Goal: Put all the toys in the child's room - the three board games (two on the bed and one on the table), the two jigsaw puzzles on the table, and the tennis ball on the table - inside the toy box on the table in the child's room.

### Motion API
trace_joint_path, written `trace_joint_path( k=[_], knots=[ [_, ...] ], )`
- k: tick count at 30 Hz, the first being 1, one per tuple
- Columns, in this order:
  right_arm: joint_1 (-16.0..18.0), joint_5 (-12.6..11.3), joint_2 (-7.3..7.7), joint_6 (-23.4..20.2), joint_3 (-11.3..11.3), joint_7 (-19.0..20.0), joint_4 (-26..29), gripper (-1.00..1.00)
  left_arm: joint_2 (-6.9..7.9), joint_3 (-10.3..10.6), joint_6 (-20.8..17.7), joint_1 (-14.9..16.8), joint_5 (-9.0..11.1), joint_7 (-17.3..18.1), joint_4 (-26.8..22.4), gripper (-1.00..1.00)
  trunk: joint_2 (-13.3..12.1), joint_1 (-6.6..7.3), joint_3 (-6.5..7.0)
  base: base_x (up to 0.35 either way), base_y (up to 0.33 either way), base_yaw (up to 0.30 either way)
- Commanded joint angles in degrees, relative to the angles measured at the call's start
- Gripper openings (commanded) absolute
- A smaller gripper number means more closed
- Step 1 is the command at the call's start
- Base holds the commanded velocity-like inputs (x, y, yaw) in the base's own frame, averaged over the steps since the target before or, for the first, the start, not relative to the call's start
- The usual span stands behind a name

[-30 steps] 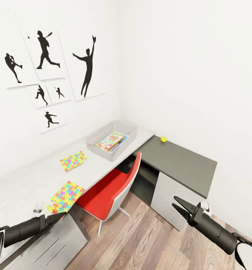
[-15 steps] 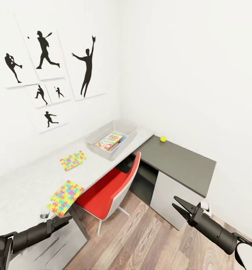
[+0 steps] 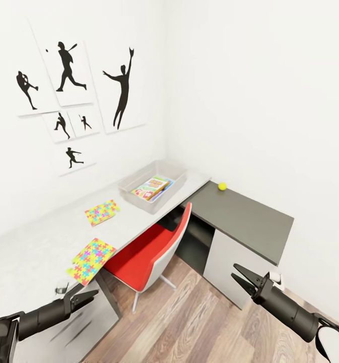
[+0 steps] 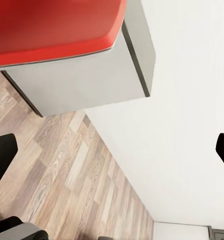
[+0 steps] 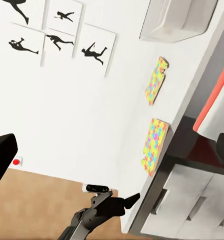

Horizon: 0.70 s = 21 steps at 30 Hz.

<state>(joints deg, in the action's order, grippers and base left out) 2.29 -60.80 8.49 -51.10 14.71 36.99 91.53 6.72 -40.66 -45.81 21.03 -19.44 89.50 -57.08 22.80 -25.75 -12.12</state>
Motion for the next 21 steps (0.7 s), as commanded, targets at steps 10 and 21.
trace_joint_path(
  k=[10, 21],
  knots=[
    [0.1, 0.1, -0.01, -0.3, 0.1, -0.1, 0.0, 1.0, -0.01, -0.2, -0.7, 0.3, -0.5, 0.5, 0.0, 1.0, 0.1, -0.03, -0.36, -0.003, -0.003, 0.154],
    [0.1, 0.1, 0.0, -0.3, 0.1, -0.1, 0.0, 1.0, 0.04, -0.2, -0.7, 0.3, -0.2, 0.5, 0.0, 1.0, 0.1, -0.03, -0.38, 0.0, -0.019, 0.007]
  ],
)
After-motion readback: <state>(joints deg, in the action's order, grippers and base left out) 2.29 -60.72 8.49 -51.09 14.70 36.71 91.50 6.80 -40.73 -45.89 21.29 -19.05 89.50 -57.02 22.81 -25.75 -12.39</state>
